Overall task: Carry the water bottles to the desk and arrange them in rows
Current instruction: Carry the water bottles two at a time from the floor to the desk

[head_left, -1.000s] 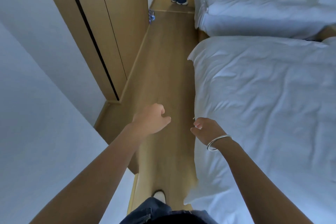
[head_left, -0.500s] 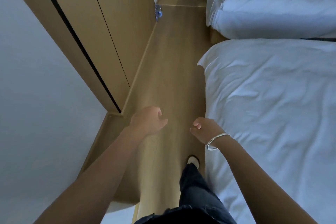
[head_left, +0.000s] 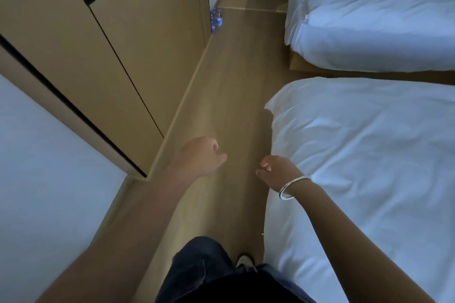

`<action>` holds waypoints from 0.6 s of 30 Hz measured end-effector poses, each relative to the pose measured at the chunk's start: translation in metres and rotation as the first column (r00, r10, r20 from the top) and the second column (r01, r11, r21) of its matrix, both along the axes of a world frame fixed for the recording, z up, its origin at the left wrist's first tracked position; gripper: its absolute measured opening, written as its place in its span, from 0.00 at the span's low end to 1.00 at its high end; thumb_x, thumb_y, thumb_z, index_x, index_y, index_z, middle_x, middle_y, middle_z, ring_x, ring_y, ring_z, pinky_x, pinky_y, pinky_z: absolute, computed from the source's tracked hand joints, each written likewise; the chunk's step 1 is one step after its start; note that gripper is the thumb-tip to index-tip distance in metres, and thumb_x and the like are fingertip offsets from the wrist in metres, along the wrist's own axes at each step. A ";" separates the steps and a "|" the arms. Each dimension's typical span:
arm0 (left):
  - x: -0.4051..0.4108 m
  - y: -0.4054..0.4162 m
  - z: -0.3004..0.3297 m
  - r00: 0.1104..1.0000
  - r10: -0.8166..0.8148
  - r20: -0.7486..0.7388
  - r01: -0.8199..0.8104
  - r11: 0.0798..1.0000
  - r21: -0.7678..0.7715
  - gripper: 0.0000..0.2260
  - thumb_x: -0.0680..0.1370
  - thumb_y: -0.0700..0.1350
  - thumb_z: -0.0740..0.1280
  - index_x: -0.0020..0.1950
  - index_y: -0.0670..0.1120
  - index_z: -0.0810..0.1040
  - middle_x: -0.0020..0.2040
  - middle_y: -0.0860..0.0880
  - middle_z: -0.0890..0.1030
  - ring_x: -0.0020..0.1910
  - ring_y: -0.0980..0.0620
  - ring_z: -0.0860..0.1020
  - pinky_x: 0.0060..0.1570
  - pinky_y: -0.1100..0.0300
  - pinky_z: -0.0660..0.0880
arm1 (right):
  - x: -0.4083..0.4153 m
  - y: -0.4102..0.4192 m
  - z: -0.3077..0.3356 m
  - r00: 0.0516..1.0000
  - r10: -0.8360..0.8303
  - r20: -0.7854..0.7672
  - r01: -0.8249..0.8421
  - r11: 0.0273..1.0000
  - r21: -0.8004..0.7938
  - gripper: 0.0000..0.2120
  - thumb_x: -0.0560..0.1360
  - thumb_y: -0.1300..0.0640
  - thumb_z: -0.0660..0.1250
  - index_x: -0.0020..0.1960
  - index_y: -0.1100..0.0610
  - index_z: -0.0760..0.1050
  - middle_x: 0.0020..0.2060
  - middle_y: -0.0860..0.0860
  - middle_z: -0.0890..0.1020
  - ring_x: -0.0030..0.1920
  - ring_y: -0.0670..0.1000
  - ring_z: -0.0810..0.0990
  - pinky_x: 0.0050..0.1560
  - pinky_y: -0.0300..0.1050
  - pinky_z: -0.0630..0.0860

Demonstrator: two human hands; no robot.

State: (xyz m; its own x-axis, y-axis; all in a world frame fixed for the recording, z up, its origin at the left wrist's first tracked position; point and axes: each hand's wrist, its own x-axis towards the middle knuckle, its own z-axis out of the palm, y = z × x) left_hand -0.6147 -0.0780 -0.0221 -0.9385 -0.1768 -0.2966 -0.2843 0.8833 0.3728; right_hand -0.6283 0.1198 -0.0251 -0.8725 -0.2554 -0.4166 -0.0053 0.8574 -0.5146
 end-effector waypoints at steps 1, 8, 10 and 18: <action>-0.012 0.000 -0.002 1.000 0.004 0.002 -0.004 1.000 -0.017 0.10 0.72 0.56 0.66 0.44 0.50 0.74 0.49 0.47 0.80 0.49 0.46 0.77 0.50 0.56 0.74 | -0.011 0.000 -0.001 1.000 0.004 0.007 -0.003 1.000 -0.003 0.15 0.75 0.58 0.62 0.56 0.67 0.75 0.53 0.61 0.79 0.54 0.58 0.77 0.55 0.48 0.73; -0.102 -0.004 -0.009 1.000 -0.012 0.010 0.012 1.000 0.014 0.18 0.73 0.57 0.64 0.58 0.48 0.75 0.55 0.50 0.78 0.53 0.49 0.76 0.52 0.56 0.72 | -0.097 -0.003 -0.010 0.998 0.027 0.048 -0.028 0.999 0.025 0.13 0.76 0.58 0.61 0.56 0.65 0.75 0.53 0.59 0.79 0.54 0.57 0.77 0.51 0.43 0.71; -0.131 -0.007 -0.010 1.000 -0.028 0.010 0.027 0.999 0.034 0.19 0.74 0.57 0.64 0.59 0.48 0.75 0.55 0.50 0.78 0.52 0.50 0.76 0.50 0.56 0.72 | -0.125 -0.008 -0.012 0.998 0.026 0.054 -0.028 0.999 0.036 0.13 0.76 0.59 0.61 0.57 0.65 0.75 0.53 0.59 0.79 0.54 0.57 0.77 0.52 0.43 0.71; -0.299 -0.049 0.003 0.997 -0.079 -0.021 0.080 0.997 0.022 0.14 0.73 0.55 0.65 0.52 0.48 0.77 0.54 0.47 0.80 0.53 0.46 0.77 0.48 0.58 0.70 | -0.287 -0.054 -0.008 1.000 -0.028 0.002 0.028 0.998 0.052 0.14 0.75 0.57 0.62 0.57 0.63 0.75 0.55 0.58 0.79 0.55 0.57 0.77 0.56 0.47 0.72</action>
